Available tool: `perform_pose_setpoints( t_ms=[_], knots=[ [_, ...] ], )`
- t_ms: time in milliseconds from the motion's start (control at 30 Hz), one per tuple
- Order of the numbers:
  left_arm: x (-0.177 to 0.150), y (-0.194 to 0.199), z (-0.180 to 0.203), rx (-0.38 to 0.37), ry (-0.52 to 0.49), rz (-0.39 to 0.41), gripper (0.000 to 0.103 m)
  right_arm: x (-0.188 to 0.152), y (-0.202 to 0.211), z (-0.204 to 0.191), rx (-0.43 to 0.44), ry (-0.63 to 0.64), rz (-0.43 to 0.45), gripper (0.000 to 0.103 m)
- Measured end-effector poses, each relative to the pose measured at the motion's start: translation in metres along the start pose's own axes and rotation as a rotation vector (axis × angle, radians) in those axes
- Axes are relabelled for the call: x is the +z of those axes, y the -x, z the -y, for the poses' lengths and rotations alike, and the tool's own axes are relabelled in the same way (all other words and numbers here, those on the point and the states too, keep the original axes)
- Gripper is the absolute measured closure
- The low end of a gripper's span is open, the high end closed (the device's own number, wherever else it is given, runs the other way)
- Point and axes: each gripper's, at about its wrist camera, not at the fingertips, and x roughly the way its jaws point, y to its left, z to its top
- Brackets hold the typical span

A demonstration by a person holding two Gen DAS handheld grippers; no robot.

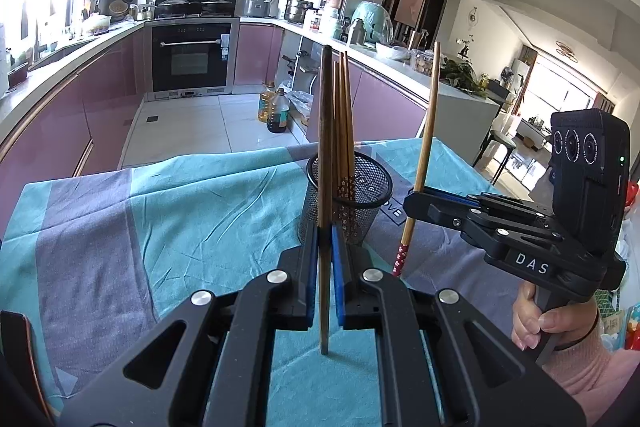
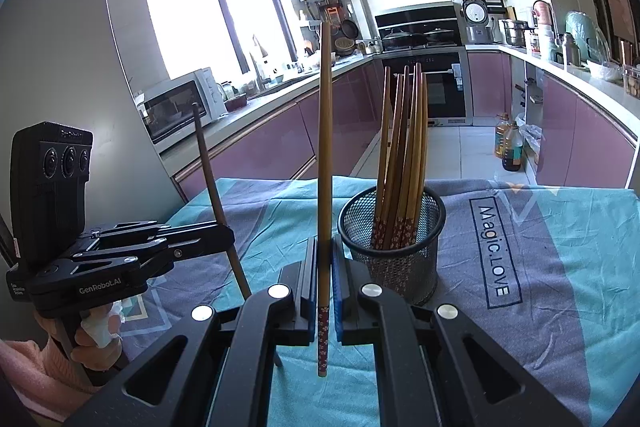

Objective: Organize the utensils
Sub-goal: 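Carry both upright chopsticks over the mesh holder's rim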

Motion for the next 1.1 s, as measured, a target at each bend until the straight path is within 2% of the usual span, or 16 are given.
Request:
perform_pose_setpoints(
  t_ms=[1100],
  knots=[
    [0.01,0.01,0.004,0.002,-0.031,0.027,0.096,0.011,0.001,0.007,0.006,-0.008,0.027,0.097]
  ],
)
